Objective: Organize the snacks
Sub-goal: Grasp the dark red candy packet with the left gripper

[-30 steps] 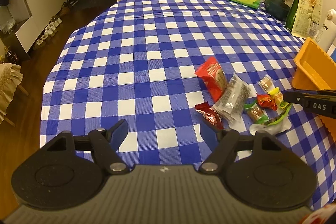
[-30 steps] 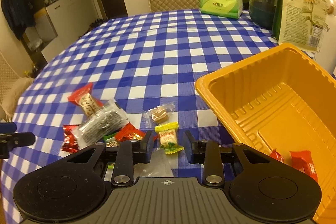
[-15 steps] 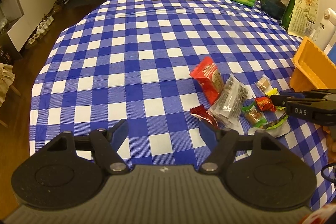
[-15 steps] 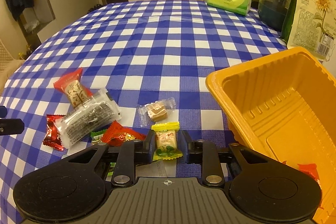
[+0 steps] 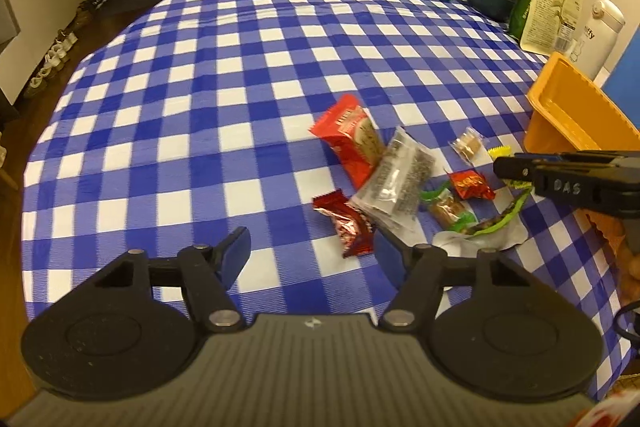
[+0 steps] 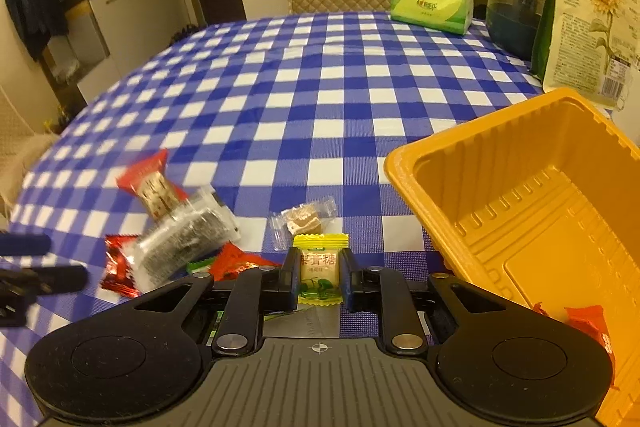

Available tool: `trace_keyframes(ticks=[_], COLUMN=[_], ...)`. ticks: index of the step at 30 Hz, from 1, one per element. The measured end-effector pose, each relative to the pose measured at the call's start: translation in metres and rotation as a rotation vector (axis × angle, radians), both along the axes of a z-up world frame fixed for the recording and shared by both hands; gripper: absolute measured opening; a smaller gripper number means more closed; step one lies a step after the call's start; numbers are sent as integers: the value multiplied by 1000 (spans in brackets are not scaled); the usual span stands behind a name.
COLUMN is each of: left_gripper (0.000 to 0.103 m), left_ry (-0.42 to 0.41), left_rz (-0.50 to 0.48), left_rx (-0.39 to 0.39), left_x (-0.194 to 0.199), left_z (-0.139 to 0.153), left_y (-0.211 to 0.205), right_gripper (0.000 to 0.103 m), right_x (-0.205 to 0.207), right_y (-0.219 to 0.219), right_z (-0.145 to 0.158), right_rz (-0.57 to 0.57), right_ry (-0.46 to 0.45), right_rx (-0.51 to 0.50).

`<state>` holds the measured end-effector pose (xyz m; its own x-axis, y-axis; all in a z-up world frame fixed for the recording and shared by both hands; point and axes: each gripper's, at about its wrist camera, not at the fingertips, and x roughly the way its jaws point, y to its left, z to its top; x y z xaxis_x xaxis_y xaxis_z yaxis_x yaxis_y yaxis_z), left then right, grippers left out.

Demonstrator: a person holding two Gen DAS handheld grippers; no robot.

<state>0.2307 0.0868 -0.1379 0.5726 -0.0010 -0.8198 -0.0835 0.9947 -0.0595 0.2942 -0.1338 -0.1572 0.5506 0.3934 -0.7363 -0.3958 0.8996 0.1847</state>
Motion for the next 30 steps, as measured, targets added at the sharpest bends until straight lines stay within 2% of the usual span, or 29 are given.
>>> trace_keyframes(ticks=[6, 15, 21, 24, 30], left_gripper=[58, 50, 37, 23, 18], left_ry=[11, 23, 17, 13, -3], left_rz=[-10, -19, -43, -62, -75], left_rx=[14, 33, 38, 43, 61], left_x=[10, 23, 28, 27, 24], left_z=[-10, -20, -21, -21, -18], left_y=[-9, -12, -19, -22, -23], right_gripper=[20, 20, 20, 20, 20], right_x=[-5, -14, -18, -21, -24], right_y=[-15, -34, -44, -45, -48], right_z=[17, 30, 34, 35, 36], right_rz=[-20, -57, -82, -86, -85], right_ry=[-12, -32, -33, -34, -33], right_rx=[64, 100, 112, 113, 116])
